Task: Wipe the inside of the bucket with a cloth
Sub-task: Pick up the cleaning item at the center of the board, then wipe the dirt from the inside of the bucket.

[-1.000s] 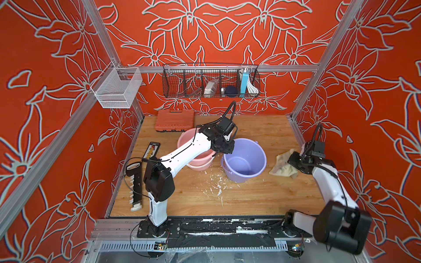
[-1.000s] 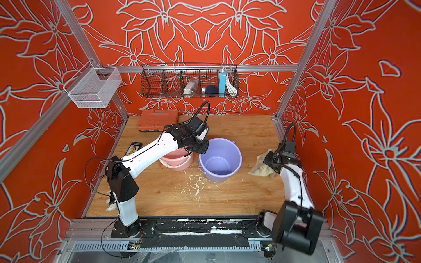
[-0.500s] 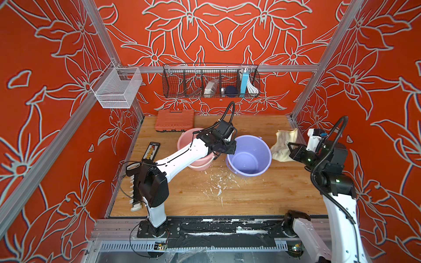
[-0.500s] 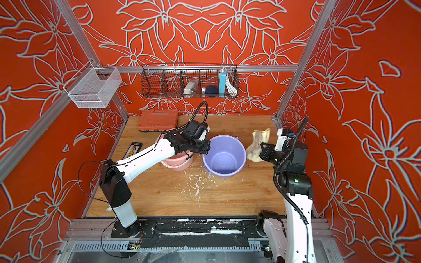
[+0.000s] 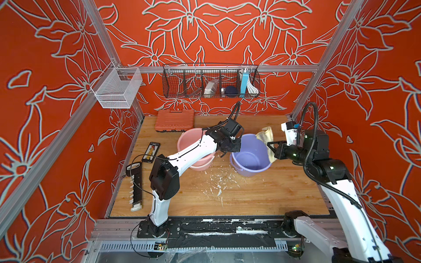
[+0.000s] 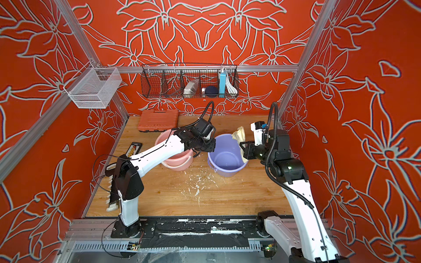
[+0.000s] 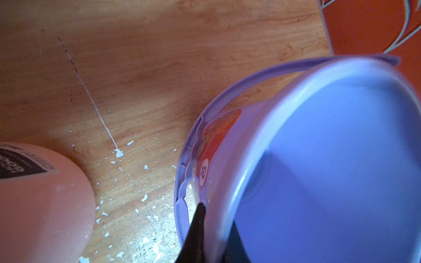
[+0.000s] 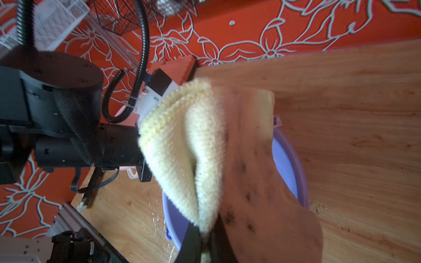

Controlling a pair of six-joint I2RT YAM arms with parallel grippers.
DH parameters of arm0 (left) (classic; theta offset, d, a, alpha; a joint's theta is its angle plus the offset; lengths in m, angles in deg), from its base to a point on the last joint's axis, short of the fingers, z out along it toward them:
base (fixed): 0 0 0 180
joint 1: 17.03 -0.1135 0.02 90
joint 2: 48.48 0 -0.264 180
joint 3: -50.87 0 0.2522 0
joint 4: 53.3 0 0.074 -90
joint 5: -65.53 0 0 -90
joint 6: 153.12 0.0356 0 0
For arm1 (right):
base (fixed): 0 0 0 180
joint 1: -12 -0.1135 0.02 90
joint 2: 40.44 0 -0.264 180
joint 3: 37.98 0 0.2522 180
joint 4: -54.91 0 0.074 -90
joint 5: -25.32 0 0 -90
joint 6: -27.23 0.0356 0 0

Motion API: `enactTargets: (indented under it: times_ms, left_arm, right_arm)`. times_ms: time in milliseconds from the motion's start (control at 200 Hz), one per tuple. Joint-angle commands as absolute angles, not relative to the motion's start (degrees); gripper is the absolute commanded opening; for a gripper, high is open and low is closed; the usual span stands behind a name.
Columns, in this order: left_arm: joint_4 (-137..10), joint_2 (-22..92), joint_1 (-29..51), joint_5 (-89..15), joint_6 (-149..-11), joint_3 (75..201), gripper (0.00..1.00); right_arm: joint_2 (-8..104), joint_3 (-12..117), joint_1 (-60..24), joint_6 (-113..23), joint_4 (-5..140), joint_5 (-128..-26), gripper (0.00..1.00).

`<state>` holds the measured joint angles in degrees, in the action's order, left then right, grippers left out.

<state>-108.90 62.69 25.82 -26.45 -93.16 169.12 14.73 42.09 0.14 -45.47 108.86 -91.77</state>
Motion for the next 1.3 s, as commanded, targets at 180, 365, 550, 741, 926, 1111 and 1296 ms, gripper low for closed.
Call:
enactTargets:
  times_ms: [180, 365, 550, 741, 926, 1111, 1296]
  left_arm:
    - [-111.5, 61.7, 26.3, -27.2, -97.5, 171.9, 0.00]
    - [-112.6, 62.3, 26.3, -29.5, -98.3, 172.6, 0.00]
    - [-112.1, 61.7, 26.3, -31.6, -98.9, 170.6, 0.00]
    - [-115.5, 61.6, 26.1, -31.0, -98.0, 171.5, 0.00]
    - [-118.1, 62.3, 25.8, -30.9, -98.2, 172.4, 0.00]
    - [-117.2, 61.7, 25.2, -31.6, -98.9, 170.9, 0.00]
    - [-116.2, 61.8, 24.8, -34.1, -99.5, 170.3, 0.00]
  right_arm:
    - [22.1, 40.7, -6.7, -49.2, 110.6, -81.2, 0.00]
    - [27.9, 40.6, -8.7, -49.5, 111.6, -76.7, 0.00]
    - [33.4, 41.0, -10.6, -49.9, 111.8, -70.6, 0.00]
    - [38.2, 42.4, -13.0, -51.3, 113.3, -65.3, 0.00]
    - [42.2, 43.2, -15.7, -51.9, 114.1, -59.6, 0.00]
    - [43.8, 41.3, -17.1, -51.4, 111.9, -58.6, 0.00]
    - [47.7, 41.3, -17.3, -51.4, 111.5, -57.2, 0.00]
